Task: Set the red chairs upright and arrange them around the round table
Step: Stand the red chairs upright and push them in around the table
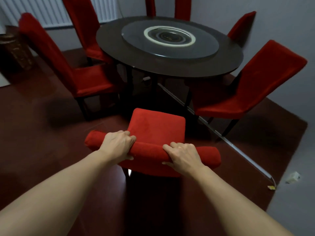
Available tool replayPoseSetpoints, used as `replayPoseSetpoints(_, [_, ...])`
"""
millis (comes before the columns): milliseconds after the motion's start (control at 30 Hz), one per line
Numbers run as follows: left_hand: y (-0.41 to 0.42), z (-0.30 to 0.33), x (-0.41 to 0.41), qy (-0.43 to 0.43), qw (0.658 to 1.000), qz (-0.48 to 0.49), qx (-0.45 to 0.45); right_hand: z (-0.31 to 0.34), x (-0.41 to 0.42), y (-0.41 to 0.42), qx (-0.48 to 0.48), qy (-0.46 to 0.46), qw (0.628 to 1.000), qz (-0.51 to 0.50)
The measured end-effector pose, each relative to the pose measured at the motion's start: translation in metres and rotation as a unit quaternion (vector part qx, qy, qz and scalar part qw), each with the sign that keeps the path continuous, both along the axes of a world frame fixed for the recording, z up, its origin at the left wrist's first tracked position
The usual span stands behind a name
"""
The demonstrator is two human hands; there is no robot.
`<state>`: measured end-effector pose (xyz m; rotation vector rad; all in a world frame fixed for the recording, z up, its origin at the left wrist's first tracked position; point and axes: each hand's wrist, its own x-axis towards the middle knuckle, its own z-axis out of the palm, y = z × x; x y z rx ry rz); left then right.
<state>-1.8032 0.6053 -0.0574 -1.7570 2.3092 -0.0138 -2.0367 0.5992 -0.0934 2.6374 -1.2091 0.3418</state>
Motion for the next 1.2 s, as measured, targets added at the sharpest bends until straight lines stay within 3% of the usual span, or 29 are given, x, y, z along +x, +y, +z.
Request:
replayPoseSetpoints(267, [-0.001,0.001,-0.003,-0.002,1.000,0.014,0.011,-0.006,-0.006,-0.009,-0.017,-0.013,0.998,0.062])
replayPoseSetpoints(1200, [-0.057,0.014,0.003,-0.032,0.999,0.010,0.003,0.004,-0.002,-0.070,-0.022,-0.031,0.996,0.085])
